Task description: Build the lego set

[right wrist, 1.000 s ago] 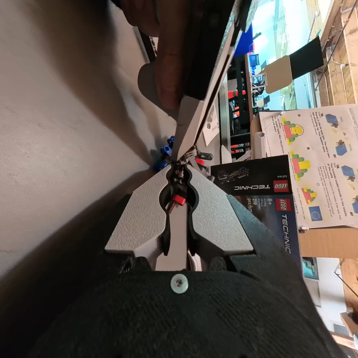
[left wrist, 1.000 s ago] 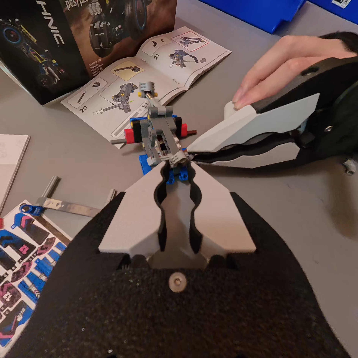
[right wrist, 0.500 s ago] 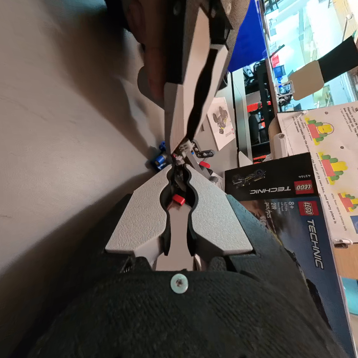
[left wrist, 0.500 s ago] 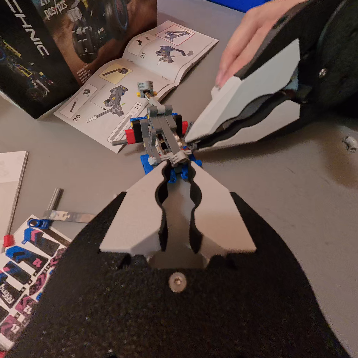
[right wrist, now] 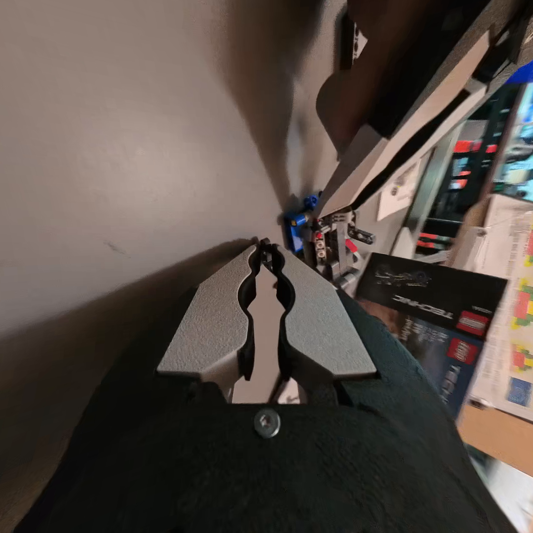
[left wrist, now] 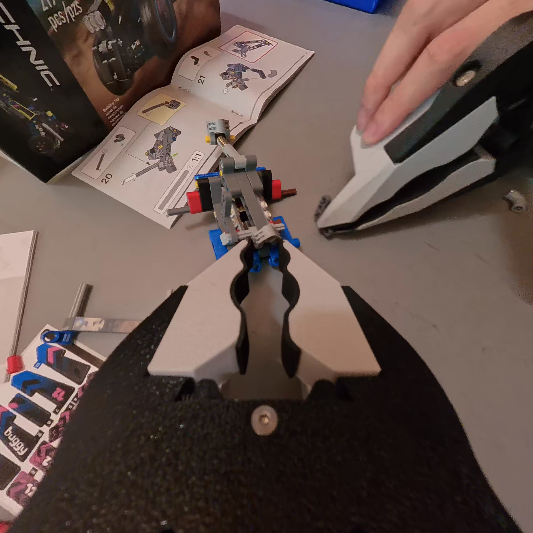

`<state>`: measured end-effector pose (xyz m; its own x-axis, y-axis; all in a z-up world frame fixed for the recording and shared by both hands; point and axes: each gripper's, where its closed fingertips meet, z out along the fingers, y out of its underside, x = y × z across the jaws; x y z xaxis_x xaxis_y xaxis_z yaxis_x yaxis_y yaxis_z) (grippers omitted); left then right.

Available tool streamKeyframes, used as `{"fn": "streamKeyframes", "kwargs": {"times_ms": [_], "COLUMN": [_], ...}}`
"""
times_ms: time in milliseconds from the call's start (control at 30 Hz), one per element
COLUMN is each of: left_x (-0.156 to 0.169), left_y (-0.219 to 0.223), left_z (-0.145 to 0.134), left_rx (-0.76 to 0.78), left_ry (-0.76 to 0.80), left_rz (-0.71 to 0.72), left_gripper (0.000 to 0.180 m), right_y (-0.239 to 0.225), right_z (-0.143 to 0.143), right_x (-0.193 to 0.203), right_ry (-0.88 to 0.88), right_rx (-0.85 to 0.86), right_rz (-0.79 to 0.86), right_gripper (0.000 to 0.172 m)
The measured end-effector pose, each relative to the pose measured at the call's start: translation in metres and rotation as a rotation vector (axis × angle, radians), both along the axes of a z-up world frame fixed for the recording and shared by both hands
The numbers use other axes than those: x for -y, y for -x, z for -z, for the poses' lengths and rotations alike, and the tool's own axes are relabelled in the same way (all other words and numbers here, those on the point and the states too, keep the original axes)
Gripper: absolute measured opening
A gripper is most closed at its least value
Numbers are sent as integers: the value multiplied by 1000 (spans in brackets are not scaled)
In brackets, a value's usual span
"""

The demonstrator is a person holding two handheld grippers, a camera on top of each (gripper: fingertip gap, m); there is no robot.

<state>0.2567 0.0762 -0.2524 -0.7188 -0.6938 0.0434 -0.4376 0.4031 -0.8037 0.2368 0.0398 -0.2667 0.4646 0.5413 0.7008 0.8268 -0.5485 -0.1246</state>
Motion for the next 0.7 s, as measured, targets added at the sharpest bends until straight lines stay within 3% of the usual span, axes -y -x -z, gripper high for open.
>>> {"fn": "streamKeyframes", "kwargs": {"times_ms": [167,333,467,600,700], "left_x": [0,0,0,0,0], "left_y": [1,1,1,1,1], "left_z": [0,0,0,0,1], "left_rx": [-7,-13,-12,-12,-11], "left_ry": [11,30,26,28,25], "left_rz": [6,6,7,7,7], "left_gripper": [14,14,14,14,14], "right_y": [37,45,41,42,39], "right_z": [-2,2,1,2,2], "right_x": [5,6,9,10,12], "right_ry": [67,94,48,32,31], "right_rx": [-475,-811,-893,-889,-883], "right_rz": [-3,10,39,27,42], "right_gripper": [5,8,16,4,4]}}
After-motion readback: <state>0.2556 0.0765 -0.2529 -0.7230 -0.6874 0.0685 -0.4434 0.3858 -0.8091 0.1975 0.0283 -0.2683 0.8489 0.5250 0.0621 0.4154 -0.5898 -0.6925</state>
